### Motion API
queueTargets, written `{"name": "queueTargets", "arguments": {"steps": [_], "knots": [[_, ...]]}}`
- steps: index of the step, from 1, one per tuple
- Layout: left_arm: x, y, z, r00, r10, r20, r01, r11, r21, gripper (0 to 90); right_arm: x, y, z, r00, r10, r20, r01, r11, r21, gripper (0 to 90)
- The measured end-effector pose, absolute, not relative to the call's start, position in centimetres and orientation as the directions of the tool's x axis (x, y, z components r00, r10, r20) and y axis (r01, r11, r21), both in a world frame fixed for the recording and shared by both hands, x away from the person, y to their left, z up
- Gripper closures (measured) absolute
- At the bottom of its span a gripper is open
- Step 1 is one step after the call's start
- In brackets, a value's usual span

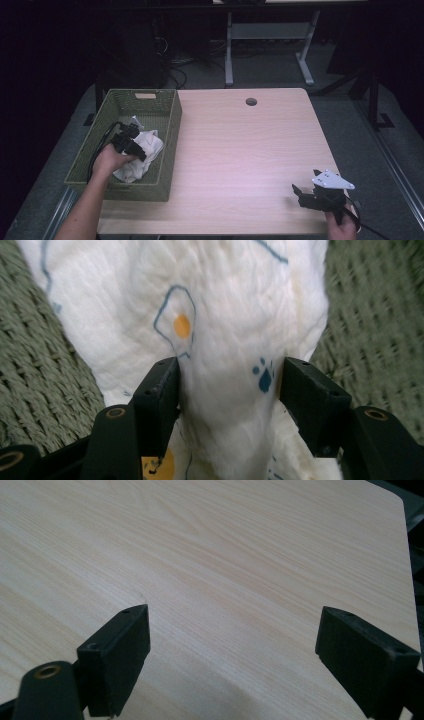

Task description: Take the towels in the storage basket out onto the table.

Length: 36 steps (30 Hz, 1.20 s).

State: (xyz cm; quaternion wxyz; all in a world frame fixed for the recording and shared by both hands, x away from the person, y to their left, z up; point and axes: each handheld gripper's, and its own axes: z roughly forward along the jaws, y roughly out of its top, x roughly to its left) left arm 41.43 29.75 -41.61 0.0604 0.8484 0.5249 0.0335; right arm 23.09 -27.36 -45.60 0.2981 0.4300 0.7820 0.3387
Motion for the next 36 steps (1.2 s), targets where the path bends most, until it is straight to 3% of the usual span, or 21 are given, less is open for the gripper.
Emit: {"name": "queueTargets", "arguments": {"steps": [8, 25, 36], "knots": [[41.5, 29.9, -42.2, 0.427, 0.904, -0.026, 0.900, -0.423, 0.105, 44.6, 23.1, -27.3, -45.6, -0.452, 0.875, -0.172, 0.474, 0.399, 0.785, 13.9], [41.5, 30.8, -42.2, 0.391, 0.918, -0.064, 0.917, -0.383, 0.109, 64.5, 23.2, -27.3, -45.8, -0.450, 0.876, -0.173, 0.475, 0.399, 0.785, 13.9], [41.7, 31.1, -42.1, 0.393, 0.916, -0.084, 0.917, -0.384, 0.104, 69.8, 23.2, -27.4, -45.9, -0.446, 0.878, -0.172, 0.476, 0.396, 0.786, 13.9]]}}
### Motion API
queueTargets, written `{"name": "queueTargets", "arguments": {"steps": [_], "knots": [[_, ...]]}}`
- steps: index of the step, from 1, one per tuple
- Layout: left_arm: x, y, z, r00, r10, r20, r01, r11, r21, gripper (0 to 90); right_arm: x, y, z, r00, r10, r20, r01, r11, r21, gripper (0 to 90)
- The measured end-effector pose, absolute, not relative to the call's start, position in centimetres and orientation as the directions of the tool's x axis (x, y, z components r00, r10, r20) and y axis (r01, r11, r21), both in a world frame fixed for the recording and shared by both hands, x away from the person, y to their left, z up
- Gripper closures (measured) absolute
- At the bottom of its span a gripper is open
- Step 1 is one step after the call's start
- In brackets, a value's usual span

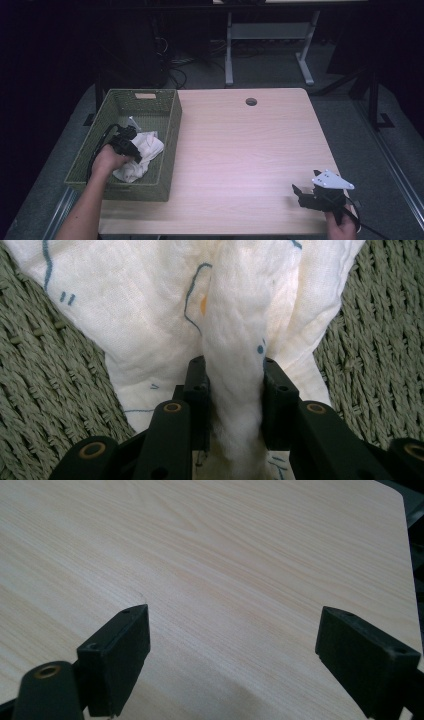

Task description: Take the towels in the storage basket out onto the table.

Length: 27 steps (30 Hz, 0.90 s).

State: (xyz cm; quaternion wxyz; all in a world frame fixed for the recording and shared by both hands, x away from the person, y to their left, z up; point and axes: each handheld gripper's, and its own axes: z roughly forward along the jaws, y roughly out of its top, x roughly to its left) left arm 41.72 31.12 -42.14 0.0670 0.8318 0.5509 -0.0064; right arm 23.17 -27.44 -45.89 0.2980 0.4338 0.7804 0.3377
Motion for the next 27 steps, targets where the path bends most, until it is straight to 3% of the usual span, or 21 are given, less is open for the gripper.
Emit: {"name": "queueTargets", "arguments": {"steps": [15, 27], "knots": [[41.7, 31.5, -41.7, 0.386, 0.915, -0.114, 0.920, -0.374, 0.118, 71.3, 23.3, -27.4, -45.9, -0.442, 0.882, -0.162, 0.481, 0.386, 0.787, 13.9], [40.4, 33.2, -38.7, 0.373, 0.898, -0.233, 0.913, -0.310, 0.265, 71.7, 23.3, -27.4, -45.9, -0.438, 0.884, -0.163, 0.481, 0.384, 0.788, 13.9]]}}
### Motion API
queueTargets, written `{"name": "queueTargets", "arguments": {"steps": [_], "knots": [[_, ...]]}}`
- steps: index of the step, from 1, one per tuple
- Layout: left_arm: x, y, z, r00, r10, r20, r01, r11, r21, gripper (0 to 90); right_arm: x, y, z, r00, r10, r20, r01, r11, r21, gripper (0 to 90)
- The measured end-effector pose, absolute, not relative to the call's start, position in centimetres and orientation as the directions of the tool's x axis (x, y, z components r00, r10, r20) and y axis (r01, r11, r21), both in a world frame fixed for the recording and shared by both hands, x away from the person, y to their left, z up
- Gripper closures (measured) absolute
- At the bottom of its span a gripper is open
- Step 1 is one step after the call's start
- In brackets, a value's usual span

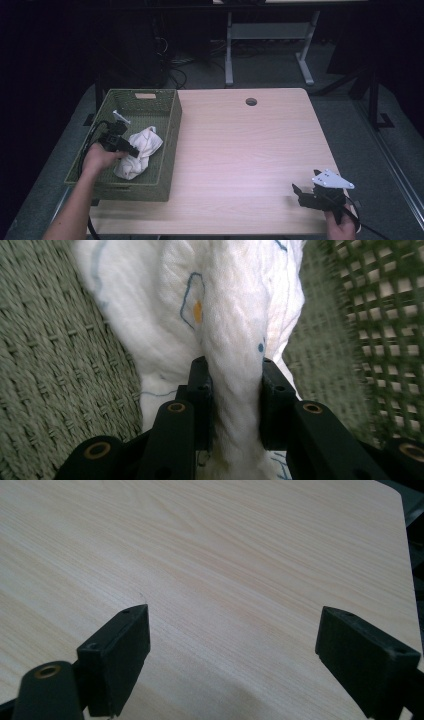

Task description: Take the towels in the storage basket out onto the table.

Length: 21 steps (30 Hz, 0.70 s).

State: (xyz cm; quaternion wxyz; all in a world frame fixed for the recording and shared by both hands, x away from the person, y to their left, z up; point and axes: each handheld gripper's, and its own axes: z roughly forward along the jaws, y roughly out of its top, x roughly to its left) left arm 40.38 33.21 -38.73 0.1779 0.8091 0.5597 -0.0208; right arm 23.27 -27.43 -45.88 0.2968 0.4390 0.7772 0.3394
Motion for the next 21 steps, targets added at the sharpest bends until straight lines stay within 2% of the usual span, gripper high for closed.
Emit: {"name": "queueTargets", "arguments": {"steps": [5, 14, 21], "knots": [[39.8, 34.0, -37.4, 0.379, 0.874, -0.304, 0.901, -0.274, 0.335, 71.8, 23.2, -27.5, -45.8, -0.436, 0.886, -0.158, 0.481, 0.378, 0.791, 13.9], [39.1, 34.5, -35.9, 0.391, 0.834, -0.389, 0.889, -0.233, 0.394, 71.7, 23.3, -27.4, -45.8, -0.435, 0.887, -0.156, 0.480, 0.375, 0.793, 13.9], [38.9, 34.8, -35.1, 0.395, 0.823, -0.409, 0.883, -0.217, 0.417, 71.7, 23.3, -27.5, -45.8, -0.435, 0.887, -0.154, 0.480, 0.374, 0.793, 13.9]]}}
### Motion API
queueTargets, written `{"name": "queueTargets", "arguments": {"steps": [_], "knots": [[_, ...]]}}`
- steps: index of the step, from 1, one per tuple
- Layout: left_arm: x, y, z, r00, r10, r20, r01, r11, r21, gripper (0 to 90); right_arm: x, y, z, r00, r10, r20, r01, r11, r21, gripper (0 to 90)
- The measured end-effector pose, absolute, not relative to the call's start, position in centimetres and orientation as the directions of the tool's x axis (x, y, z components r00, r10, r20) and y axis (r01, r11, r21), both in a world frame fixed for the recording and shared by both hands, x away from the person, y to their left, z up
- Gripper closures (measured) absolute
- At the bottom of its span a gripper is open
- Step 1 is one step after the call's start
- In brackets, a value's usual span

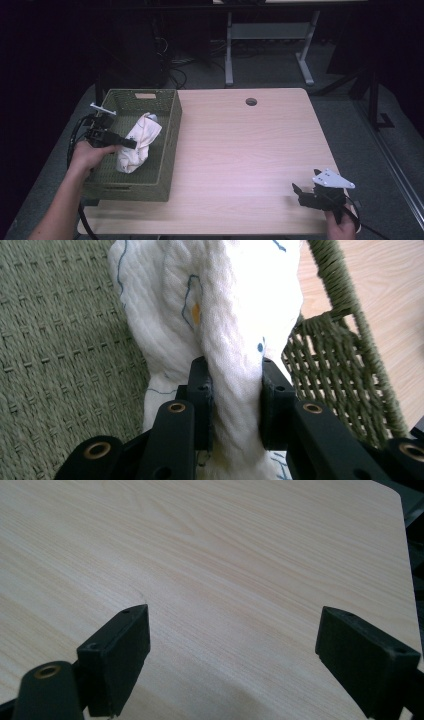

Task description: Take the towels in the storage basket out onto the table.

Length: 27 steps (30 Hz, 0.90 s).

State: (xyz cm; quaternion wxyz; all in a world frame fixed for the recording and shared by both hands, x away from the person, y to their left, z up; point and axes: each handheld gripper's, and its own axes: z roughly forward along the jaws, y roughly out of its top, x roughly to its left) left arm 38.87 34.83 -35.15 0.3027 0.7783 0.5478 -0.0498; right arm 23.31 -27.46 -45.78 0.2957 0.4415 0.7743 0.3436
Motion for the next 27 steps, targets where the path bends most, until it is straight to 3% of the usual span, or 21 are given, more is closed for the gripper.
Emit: {"name": "queueTargets", "arguments": {"steps": [27], "knots": [[38.2, 35.1, -31.6, 0.425, 0.764, -0.486, 0.834, -0.122, 0.538, 71.5, 23.1, -27.5, -45.5, -0.431, 0.889, -0.155, 0.473, 0.369, 0.800, 13.9]]}}
